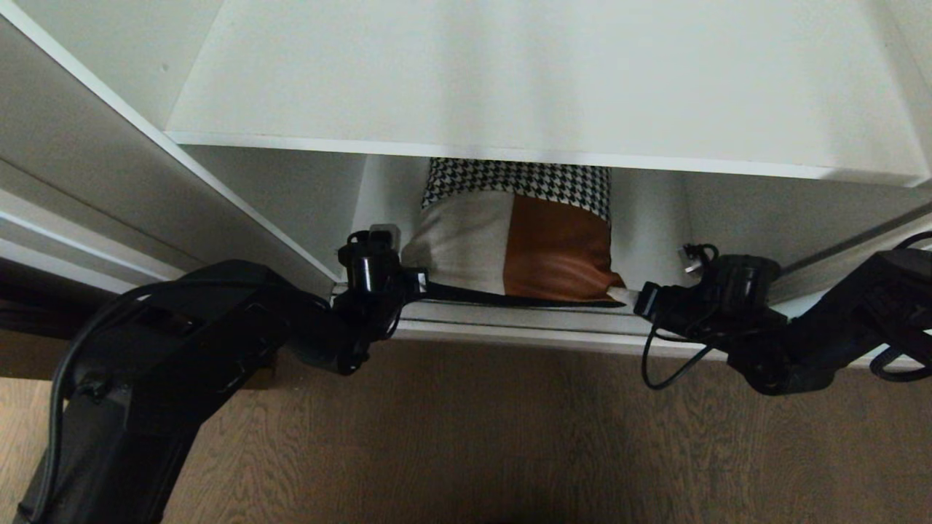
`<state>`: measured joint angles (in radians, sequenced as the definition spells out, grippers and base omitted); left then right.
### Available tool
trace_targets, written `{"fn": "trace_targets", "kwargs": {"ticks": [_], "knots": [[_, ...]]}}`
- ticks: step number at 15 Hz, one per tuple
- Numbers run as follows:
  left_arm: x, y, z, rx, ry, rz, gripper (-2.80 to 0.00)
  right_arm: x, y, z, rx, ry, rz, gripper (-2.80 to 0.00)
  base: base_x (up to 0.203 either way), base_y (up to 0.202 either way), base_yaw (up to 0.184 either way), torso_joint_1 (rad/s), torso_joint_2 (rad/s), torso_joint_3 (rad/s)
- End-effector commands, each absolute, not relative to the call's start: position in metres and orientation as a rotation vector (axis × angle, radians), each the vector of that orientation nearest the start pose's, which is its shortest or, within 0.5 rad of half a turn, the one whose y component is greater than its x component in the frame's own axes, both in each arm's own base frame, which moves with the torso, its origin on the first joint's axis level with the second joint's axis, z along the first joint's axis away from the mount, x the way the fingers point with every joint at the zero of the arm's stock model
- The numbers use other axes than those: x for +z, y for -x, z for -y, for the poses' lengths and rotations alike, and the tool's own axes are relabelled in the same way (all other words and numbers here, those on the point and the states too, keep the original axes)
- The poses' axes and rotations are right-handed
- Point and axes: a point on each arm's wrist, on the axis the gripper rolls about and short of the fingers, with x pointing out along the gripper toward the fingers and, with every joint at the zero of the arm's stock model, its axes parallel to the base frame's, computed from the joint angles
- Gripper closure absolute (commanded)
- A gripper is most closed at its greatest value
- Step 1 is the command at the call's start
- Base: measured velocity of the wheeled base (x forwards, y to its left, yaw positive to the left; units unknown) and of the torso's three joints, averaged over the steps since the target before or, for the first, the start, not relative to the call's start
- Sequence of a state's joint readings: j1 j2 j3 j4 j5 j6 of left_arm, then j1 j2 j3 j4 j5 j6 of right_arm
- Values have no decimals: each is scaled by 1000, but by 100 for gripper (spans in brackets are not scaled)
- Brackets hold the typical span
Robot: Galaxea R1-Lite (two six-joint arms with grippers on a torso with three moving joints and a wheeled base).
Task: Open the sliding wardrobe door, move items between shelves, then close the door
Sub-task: Place the pillow on the lower shelf
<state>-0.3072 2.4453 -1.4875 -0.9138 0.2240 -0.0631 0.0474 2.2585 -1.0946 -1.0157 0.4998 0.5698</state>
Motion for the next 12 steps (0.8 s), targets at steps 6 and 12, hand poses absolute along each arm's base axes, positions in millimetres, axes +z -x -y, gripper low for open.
{"fn": "trace_targets", "kwargs": {"ticks": [6, 12], "knots": [[79, -488, 148, -35, 60, -57, 0, 93, -436, -29, 452, -585, -264, 0, 0, 0, 0, 0, 0, 0], [93, -478, 145, -42, 107, -74, -280, 93, -433, -30, 448, -587, -283, 0, 0, 0, 0, 0, 0, 0]]}}
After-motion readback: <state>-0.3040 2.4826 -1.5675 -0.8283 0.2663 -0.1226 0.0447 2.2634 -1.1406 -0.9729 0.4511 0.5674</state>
